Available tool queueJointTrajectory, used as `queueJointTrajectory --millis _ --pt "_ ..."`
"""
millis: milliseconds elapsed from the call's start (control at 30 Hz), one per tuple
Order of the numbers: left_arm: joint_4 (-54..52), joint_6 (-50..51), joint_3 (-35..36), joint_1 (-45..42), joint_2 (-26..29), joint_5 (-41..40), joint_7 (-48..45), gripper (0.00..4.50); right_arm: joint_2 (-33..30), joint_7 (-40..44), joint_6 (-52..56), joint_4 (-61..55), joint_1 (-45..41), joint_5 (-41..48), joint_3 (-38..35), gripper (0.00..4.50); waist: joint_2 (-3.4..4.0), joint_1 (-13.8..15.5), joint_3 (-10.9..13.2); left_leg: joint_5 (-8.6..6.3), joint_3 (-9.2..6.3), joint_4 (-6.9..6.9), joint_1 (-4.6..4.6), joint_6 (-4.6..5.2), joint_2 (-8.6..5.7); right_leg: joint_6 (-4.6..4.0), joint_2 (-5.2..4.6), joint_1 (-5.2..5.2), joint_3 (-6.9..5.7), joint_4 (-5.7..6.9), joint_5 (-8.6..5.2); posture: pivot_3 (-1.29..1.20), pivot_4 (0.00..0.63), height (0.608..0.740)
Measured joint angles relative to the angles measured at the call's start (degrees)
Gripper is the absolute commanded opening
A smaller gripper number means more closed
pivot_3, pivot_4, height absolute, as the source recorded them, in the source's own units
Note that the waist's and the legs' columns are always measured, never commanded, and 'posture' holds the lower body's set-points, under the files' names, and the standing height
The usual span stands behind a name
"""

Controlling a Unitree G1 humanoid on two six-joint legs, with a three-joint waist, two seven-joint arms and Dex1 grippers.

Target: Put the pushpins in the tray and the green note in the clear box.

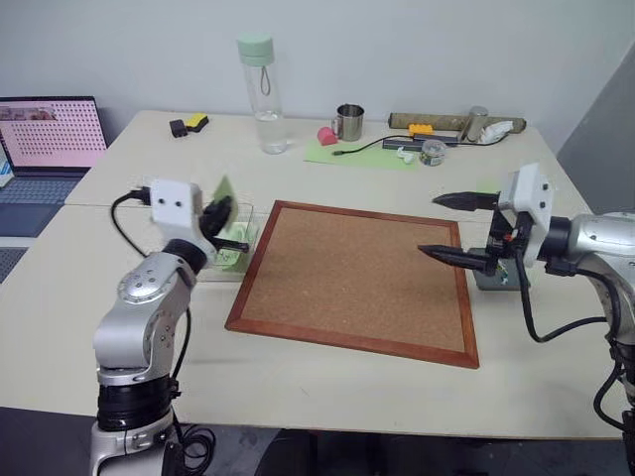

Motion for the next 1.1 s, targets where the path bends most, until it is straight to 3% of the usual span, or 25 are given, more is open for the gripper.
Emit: queueJointTrajectory --millis 233,500,667,833,933,1100 --pt "1.49 0.67 -0.91 0.43 -0.10 2.17 0.91 1.35 0.45 0.69 1.10 -0.14 -1.95 1.30 1.24 4.14 -0.01 -0.02 0.00 0.10 0.04 0.07 -0.60 -0.18 0.01 -0.05 -0.01 -0.71 0.00 0.16 0.07 0.00 0.150 0.740" --pt "0.46 0.84 -0.82 0.44 0.15 2.19 0.64 2.71 0.25 0.96 1.12 -0.14 -1.86 1.31 1.43 4.14 -0.01 -0.06 0.00 0.10 0.06 0.06 -0.61 -0.18 0.01 -0.07 -0.01 -0.72 0.00 0.16 0.09 0.00 0.150 0.740" --pt "-3.46 3.99 1.64 0.56 5.06 0.79 -1.72 3.56 -0.81 1.04 1.04 -0.04 -1.59 1.23 1.41 4.14 -0.01 -0.12 0.00 0.10 0.05 0.06 -0.62 -0.18 0.02 -0.07 -0.01 -0.74 0.00 0.17 0.09 0.00 0.150 0.740" --pt "-5.15 7.38 6.03 4.85 17.91 -4.05 -13.94 3.56 -3.46 1.52 1.05 0.40 0.43 1.31 -0.40 4.14 -0.01 -0.29 0.00 0.10 0.08 0.02 -0.62 -0.18 0.04 -0.09 -0.01 -0.76 0.01 0.13 0.08 0.00 0.150 0.740" --pt "-7.34 3.70 9.42 16.42 28.04 -5.75 -28.39 3.56 -7.98 3.39 1.04 1.17 4.46 1.29 -3.45 4.14 0.07 -0.37 0.05 0.10 0.18 -0.04 -0.64 -0.17 0.02 -0.14 -0.09 -0.78 0.06 0.04 0.06 0.00 0.150 0.740" --pt "-2.83 -2.01 16.68 25.36 32.80 -6.12 -40.79 3.56 -13.11 6.90 0.65 3.03 12.09 1.09 -8.03 4.14 0.20 0.06 0.13 -0.03 0.11 -0.02 -0.59 0.06 0.06 -0.23 -0.10 -0.73 -0.07 0.09 0.07 0.00 0.150 0.740"
